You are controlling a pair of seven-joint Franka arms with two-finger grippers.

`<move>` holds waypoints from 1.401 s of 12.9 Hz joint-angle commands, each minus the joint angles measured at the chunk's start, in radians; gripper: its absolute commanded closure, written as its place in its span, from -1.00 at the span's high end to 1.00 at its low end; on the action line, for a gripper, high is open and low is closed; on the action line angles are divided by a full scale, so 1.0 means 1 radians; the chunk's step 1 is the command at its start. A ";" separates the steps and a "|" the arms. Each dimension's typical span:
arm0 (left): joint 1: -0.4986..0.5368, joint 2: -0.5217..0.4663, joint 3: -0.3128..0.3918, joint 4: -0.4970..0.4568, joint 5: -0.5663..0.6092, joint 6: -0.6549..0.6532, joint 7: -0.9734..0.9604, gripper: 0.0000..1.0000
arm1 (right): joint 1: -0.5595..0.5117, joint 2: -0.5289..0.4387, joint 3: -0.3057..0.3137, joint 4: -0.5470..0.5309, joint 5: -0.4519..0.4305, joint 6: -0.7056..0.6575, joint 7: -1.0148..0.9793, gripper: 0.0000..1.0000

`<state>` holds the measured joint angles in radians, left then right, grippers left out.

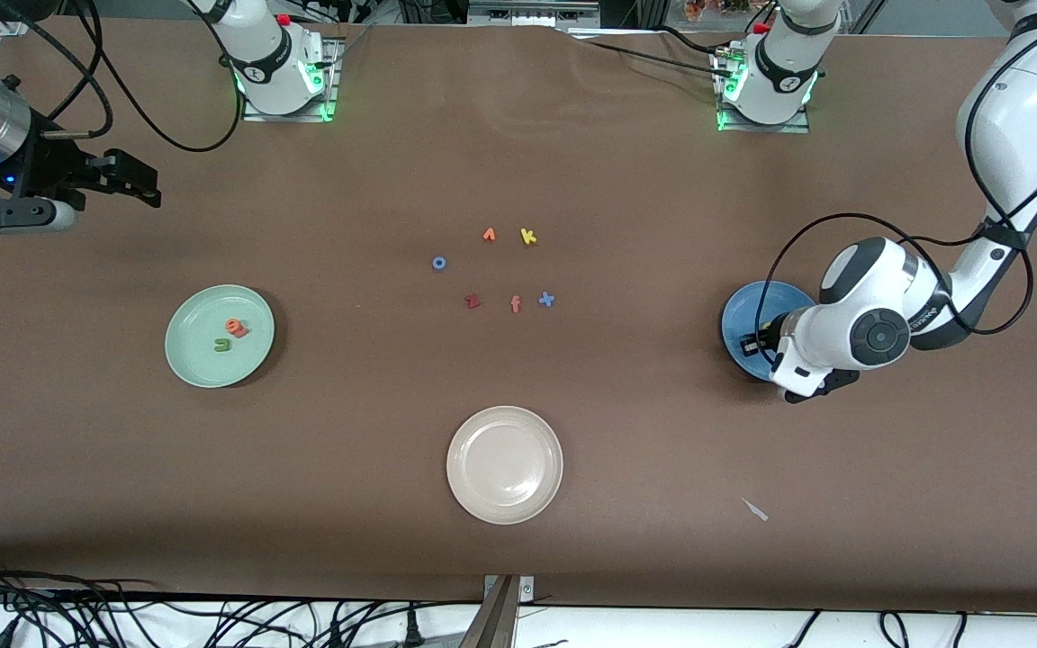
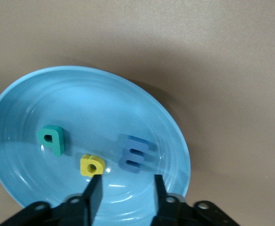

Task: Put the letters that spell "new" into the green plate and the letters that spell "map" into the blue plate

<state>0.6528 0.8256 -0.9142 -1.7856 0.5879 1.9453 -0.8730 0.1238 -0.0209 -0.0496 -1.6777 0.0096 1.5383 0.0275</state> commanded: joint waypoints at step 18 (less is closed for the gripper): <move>-0.422 -0.164 0.447 0.801 -0.356 -0.695 0.583 1.00 | 0.000 0.032 -0.036 0.024 -0.008 0.057 0.000 1.00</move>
<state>0.3037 0.7181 -0.6087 -1.0338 0.3298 1.2866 -0.3960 0.1222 0.0060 -0.0884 -1.6723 0.0095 1.5935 0.0248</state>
